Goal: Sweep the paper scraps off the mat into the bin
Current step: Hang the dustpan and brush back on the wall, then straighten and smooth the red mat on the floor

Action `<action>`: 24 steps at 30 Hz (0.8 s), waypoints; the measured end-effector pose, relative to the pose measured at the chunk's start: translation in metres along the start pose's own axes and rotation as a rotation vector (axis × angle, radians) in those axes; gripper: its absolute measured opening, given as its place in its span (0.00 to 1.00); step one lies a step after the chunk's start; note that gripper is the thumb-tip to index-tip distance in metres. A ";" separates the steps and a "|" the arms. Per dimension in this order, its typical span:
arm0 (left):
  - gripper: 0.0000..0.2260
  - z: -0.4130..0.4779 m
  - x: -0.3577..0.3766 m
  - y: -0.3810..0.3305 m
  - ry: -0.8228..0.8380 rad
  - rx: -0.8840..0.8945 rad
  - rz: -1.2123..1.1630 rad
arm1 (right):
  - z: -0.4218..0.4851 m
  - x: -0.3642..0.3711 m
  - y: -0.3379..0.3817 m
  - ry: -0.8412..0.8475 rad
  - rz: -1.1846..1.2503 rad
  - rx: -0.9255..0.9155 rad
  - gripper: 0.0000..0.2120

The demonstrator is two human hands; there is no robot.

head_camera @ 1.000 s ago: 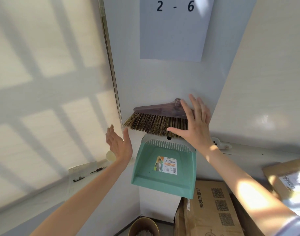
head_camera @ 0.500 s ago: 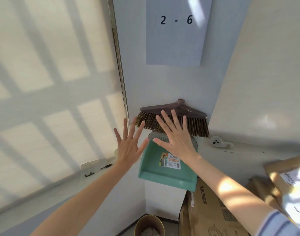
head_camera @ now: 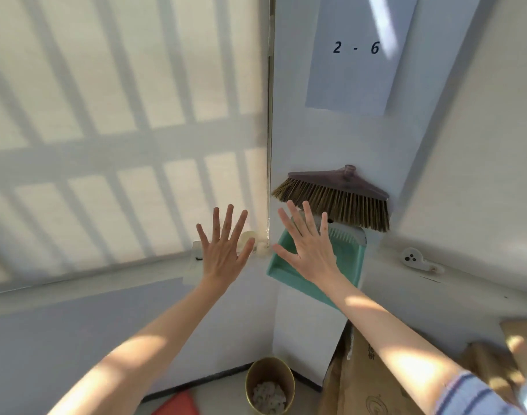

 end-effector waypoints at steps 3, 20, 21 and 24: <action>0.29 -0.046 -0.022 0.017 -0.009 -0.075 0.031 | -0.028 -0.002 0.036 0.018 0.079 -0.092 0.37; 0.28 -0.282 -0.144 0.164 -0.009 -0.419 0.185 | -0.119 -0.005 0.270 0.113 0.329 -0.386 0.36; 0.28 -0.297 -0.152 0.176 -0.005 -0.438 0.209 | -0.125 -0.005 0.286 0.117 0.342 -0.390 0.36; 0.29 -0.344 -0.179 0.210 0.012 -0.480 0.255 | -0.149 -0.004 0.336 0.134 0.375 -0.398 0.36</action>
Point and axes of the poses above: each hand's wrist, its own z-axis towards the middle knuckle, its own x-axis out of the palm, y = z × x, the point moved 6 cm from there along z, towards the middle knuckle, and after that the axes turned 6 degrees about z, right-handed, at the moved point
